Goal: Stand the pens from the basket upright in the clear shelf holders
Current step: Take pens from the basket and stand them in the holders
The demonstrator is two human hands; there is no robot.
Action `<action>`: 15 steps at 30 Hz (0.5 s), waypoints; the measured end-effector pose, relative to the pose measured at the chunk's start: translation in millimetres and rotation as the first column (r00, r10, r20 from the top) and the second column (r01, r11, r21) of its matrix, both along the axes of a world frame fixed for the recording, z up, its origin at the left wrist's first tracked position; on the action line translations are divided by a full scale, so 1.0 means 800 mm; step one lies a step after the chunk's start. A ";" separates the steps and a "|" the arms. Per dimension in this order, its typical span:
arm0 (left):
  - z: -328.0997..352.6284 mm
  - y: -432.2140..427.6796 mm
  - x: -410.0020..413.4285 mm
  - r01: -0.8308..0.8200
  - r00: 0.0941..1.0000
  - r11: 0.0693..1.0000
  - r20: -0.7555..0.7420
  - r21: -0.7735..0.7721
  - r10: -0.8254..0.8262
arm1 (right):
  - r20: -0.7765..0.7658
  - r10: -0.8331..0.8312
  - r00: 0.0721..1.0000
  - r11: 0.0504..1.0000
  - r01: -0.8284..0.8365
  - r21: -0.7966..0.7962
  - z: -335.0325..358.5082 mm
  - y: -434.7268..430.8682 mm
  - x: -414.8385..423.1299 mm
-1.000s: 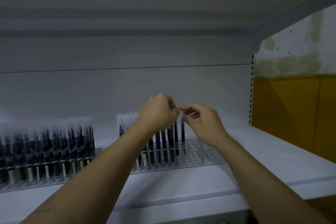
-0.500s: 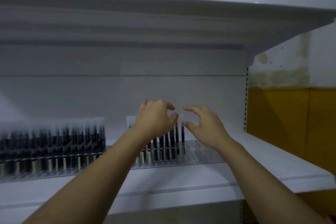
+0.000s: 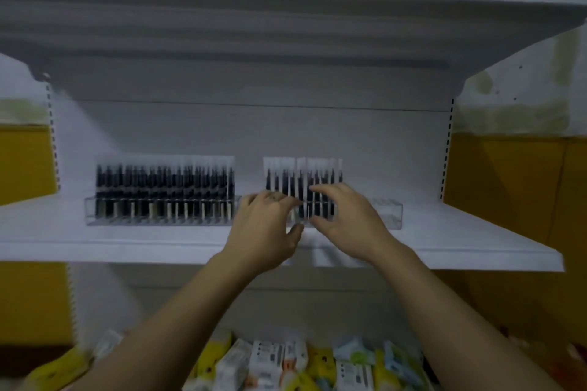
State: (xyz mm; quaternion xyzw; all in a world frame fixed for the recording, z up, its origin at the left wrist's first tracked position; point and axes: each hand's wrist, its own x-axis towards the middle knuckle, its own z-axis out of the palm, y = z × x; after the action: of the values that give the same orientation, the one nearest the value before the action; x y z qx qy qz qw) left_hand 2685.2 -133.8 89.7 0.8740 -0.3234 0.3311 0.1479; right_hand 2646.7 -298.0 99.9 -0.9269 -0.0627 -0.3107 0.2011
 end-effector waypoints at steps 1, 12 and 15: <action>-0.014 0.008 -0.007 -0.015 1.000 1.000 -0.017 0.000 0.015 | -0.013 0.007 1.000 1.000 -0.007 -0.007 -0.012 0.007 -0.005; -0.188 0.068 -0.023 -0.117 0.942 0.989 -0.305 0.088 0.139 | -0.277 0.088 0.957 0.996 -0.081 0.038 -0.197 0.073 -0.014; -0.243 0.075 -0.014 -0.109 0.899 0.988 -0.413 0.110 0.145 | -0.411 0.094 0.907 0.996 -0.082 0.045 -0.255 0.083 -0.002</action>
State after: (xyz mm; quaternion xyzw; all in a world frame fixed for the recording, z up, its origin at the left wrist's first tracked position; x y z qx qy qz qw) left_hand 2674.3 -73.9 -104.7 0.9494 -0.2397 0.1307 0.1553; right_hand 2644.9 -231.9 -104.3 -0.9651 -0.0565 -0.0995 0.2357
